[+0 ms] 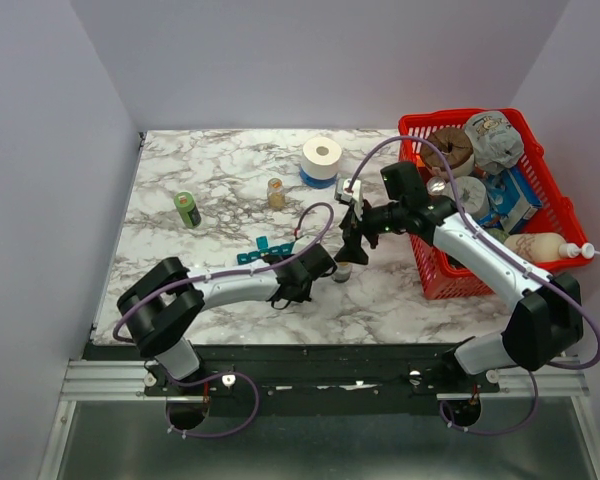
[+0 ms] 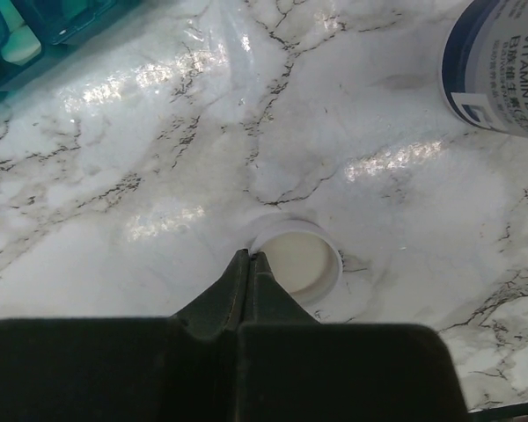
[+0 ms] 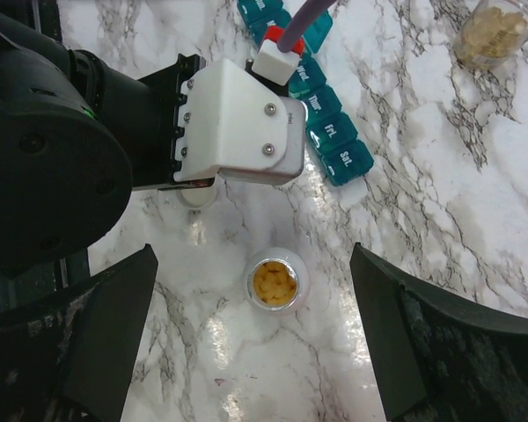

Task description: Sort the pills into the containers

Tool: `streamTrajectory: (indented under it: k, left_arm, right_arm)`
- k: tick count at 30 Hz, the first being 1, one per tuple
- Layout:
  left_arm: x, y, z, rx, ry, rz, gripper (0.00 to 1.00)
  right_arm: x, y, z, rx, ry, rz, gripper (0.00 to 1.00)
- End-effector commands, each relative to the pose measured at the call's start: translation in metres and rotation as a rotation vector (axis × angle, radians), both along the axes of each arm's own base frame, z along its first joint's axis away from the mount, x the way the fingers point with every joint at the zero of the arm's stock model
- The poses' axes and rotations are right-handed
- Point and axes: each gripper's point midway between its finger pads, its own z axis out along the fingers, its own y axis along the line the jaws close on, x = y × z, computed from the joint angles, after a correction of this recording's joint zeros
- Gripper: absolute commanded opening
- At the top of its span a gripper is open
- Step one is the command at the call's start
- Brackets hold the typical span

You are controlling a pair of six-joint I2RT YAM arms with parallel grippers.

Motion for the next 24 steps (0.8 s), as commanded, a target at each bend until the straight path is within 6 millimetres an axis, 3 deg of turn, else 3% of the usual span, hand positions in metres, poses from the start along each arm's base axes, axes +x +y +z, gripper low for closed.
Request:
streamTrajectory:
  k: [1, 3, 4, 6, 7, 10, 13, 14, 15, 17, 18, 20, 21, 23, 24]
  left_arm:
    - [0.005, -0.003, 0.029, -0.106, -0.085, -0.011, 0.0]
    - [0.006, -0.009, 0.037, -0.219, -0.121, -0.03, 0.0]
    - [0.008, -0.015, 0.059, -0.335, -0.141, -0.055, 0.0]
    - [0.009, -0.02, 0.074, -0.5, -0.189, -0.085, 0.0]
    - [0.006, -0.027, 0.105, -0.648, -0.225, -0.13, 0.0]
    - [0.016, -0.018, 0.157, -0.939, -0.363, -0.146, 0.0]
    - [0.016, -0.011, 0.203, -1.178, -0.436, -0.169, 0.0]
    - [0.014, -0.011, 0.214, -1.249, -0.421, -0.165, 0.0]
    - [0.015, -0.007, 0.236, -1.332, -0.48, -0.177, 0.0]
    - [0.016, -0.004, 0.253, -1.433, -0.508, -0.17, 0.0]
    - [0.012, 0.004, 0.276, -1.547, -0.552, -0.169, 0.0]
    - [0.014, 0.008, 0.285, -1.634, -0.565, -0.144, 0.0]
    - [0.009, 0.016, 0.304, -1.722, -0.608, -0.155, 0.0]
    - [0.011, 0.019, 0.31, -1.776, -0.625, -0.157, 0.0]
    - [0.006, 0.022, 0.323, -1.821, -0.665, -0.195, 0.0]
  right_arm:
    - [-0.011, -0.002, 0.005, 0.025, -0.022, 0.05, 0.99]
    - [-0.013, -0.003, 0.014, 0.037, -0.064, 0.063, 0.99]
    - [-0.012, -0.003, 0.021, 0.045, -0.101, 0.082, 0.99]
    - [-0.015, -0.002, 0.038, 0.075, -0.166, 0.109, 1.0]
    - [-0.015, -0.001, 0.05, 0.091, -0.216, 0.135, 1.0]
    - [-0.022, 0.01, 0.078, 0.174, -0.233, 0.213, 1.0]
    - [-0.054, 0.026, 0.1, 0.352, -0.15, 0.41, 1.0]
    - [-0.071, 0.03, 0.118, 0.445, -0.111, 0.506, 1.0]
    - [-0.075, 0.036, 0.126, 0.474, -0.109, 0.541, 1.0]
    - [-0.075, 0.046, 0.133, 0.472, -0.047, 0.527, 1.0]
    - [-0.07, 0.052, 0.142, 0.466, -0.086, 0.51, 1.0]
    - [-0.067, 0.057, 0.146, 0.465, -0.019, 0.477, 1.0]
    - [-0.058, 0.061, 0.149, 0.468, -0.043, 0.443, 1.0]
    - [-0.055, 0.063, 0.15, 0.47, 0.006, 0.401, 1.0]
    - [-0.046, 0.065, 0.152, 0.471, -0.019, 0.358, 1.0]
